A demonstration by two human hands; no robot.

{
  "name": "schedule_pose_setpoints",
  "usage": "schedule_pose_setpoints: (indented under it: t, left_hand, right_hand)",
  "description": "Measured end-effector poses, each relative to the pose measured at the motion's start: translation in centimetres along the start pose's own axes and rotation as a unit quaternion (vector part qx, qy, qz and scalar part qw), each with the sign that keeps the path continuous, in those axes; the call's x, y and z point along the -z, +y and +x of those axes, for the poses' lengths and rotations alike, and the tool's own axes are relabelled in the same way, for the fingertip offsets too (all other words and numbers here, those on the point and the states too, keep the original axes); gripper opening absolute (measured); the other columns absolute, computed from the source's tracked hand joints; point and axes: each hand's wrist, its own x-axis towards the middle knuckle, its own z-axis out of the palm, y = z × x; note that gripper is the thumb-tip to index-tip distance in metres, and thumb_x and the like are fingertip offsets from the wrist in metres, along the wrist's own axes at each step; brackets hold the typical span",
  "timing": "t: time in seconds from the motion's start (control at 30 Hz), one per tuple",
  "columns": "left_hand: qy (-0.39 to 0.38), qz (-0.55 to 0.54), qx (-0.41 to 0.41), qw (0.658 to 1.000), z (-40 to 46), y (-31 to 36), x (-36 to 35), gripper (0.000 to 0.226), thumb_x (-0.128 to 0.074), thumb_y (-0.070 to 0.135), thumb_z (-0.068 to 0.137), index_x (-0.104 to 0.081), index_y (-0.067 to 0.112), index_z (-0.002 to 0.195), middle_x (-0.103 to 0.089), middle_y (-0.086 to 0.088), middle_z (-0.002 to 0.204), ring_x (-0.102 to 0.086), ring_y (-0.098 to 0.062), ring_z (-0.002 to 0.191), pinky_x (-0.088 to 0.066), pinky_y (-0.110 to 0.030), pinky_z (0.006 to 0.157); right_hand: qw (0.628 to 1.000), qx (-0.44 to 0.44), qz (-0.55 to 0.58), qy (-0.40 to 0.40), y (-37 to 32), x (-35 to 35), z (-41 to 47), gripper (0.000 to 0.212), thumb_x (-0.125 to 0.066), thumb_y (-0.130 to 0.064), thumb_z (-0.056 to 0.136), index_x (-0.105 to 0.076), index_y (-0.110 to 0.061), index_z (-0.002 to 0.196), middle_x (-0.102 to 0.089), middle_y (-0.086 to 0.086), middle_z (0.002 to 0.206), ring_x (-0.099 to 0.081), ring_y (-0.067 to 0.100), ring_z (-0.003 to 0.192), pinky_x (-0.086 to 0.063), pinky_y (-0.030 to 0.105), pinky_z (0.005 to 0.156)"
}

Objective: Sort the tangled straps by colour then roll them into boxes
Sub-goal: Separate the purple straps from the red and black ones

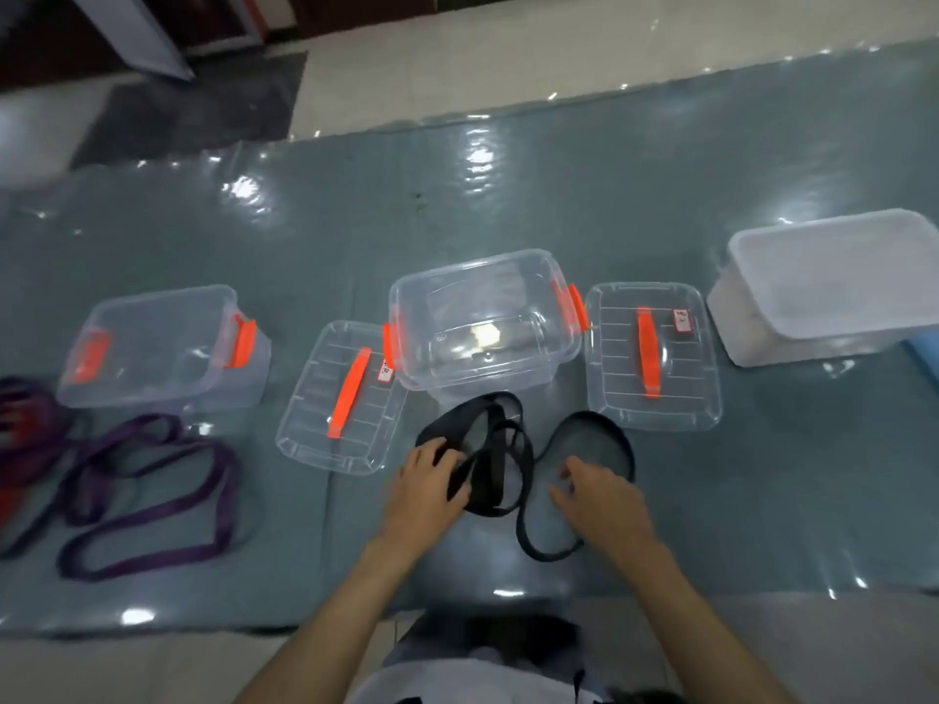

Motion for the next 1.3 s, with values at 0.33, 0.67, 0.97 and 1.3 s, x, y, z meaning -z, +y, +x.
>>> schedule_pose_setpoints:
  t: [0.33,0.67,0.97,1.3]
  left_hand:
    - [0.093,0.087,0.067,0.990,-6.1,-4.7,5.1,0.032,-0.063,0.029,0.094,-0.063,0.024,0.125,-0.059,0.001,0.134,-0.056,-0.026,0.125,-0.048,-0.043,0.095]
    - [0.195,0.068,0.153,0.966,-11.6,-18.2,10.6,0.022,-0.060,0.027,0.097,-0.068,0.023,0.118,-0.062,0.000,0.125,-0.059,-0.027,0.113,-0.050,-0.043,0.085]
    - [0.158,0.064,0.129,0.977,-13.4,-38.5,14.9,0.025,-0.054,0.031,0.091,-0.072,0.023,0.107,-0.068,0.000,0.114,-0.068,-0.027,0.099,-0.057,-0.042,0.068]
    - [0.154,0.015,0.135,0.979,-16.2,-50.3,20.6,0.028,-0.049,0.028,0.100,-0.062,0.023,0.125,-0.056,0.002,0.130,-0.053,-0.025,0.120,-0.047,-0.043,0.091]
  right_hand:
    - [0.970,0.230,-0.072,0.006,-9.4,1.2,2.7,0.024,-0.052,-0.041,0.103,-0.057,-0.020,0.114,-0.067,-0.003,0.106,-0.066,0.022,0.092,-0.047,0.033,0.070]
    - [0.940,0.329,-0.090,0.007,-27.2,-4.1,2.6,0.023,-0.054,-0.040,0.099,-0.062,-0.025,0.114,-0.071,0.000,0.114,-0.068,0.027,0.107,-0.052,0.037,0.085]
    - [0.949,0.287,-0.125,0.019,-46.1,-12.4,3.5,0.019,-0.050,-0.038,0.098,-0.062,-0.024,0.105,-0.072,0.000,0.108,-0.069,0.030,0.102,-0.054,0.039,0.080]
    - [0.949,0.292,-0.122,0.004,-59.5,-15.6,2.2,0.017,-0.052,-0.039,0.101,-0.063,-0.027,0.108,-0.069,-0.005,0.107,-0.069,0.025,0.096,-0.054,0.037,0.078]
